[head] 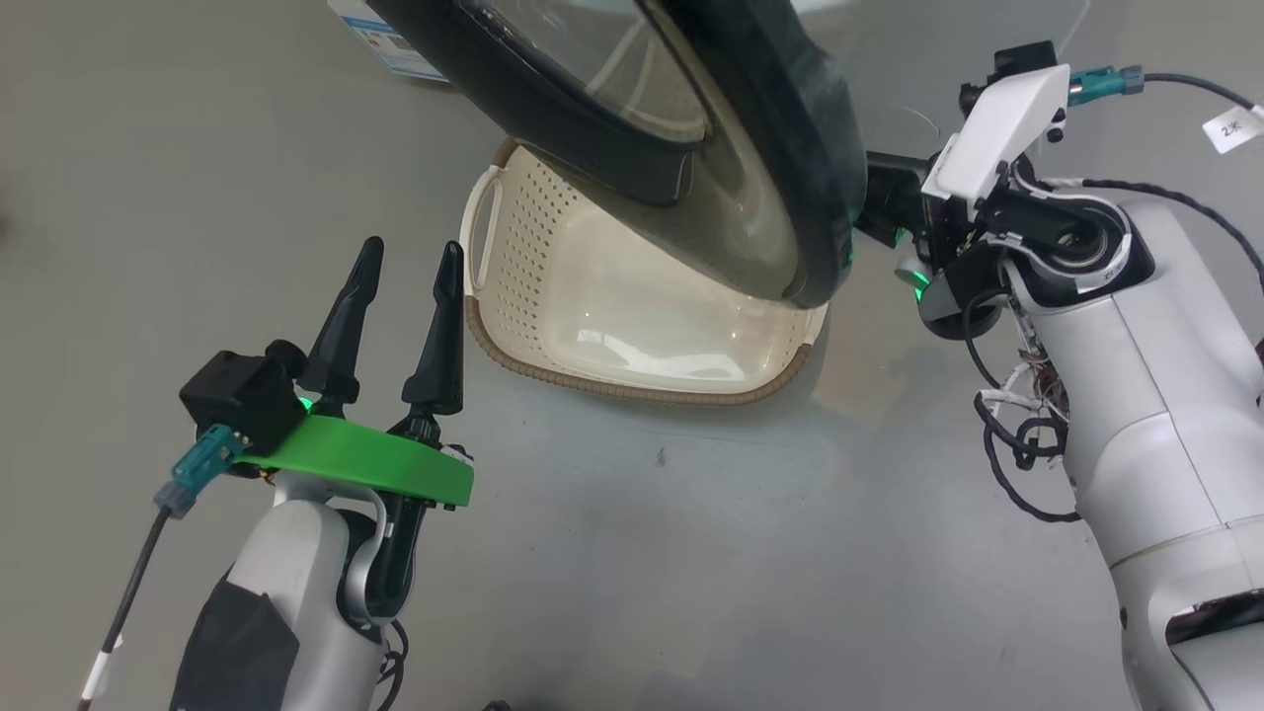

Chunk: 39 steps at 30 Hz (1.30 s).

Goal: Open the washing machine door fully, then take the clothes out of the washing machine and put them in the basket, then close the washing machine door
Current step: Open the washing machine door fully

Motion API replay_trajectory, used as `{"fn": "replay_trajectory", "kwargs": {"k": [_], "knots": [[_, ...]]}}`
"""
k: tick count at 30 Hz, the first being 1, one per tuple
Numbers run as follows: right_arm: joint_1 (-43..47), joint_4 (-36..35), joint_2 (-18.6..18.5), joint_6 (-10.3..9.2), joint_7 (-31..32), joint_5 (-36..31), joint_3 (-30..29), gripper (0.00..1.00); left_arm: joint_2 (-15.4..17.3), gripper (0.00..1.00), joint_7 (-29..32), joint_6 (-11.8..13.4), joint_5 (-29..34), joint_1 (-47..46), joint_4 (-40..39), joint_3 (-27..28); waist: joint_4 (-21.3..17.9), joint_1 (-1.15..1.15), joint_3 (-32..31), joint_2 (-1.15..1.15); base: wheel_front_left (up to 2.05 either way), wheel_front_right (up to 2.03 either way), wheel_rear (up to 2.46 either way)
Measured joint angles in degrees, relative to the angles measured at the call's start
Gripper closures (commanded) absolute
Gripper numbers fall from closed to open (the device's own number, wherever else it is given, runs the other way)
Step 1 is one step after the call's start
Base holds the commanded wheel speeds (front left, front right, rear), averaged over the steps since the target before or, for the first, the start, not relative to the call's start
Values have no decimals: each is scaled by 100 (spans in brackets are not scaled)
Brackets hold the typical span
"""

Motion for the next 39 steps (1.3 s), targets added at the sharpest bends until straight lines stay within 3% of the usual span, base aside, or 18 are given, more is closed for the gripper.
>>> {"fn": "replay_trajectory", "kwargs": {"k": [14,24,39], "knots": [[864,-127,57,47,16,125,463,100,0,0,0,0,-62,186,113,-40,340,0,-438,0,0,0,0],[1243,-726,56,47,-345,545,1110,100,1,0,0,0,-63,364,245,-53,635,0,-738,0,0,0,0],[1603,-1065,77,47,-1302,845,2060,100,2,0,0,0,-24,604,394,63,1001,0,-1181,0,0,0,0]]}}
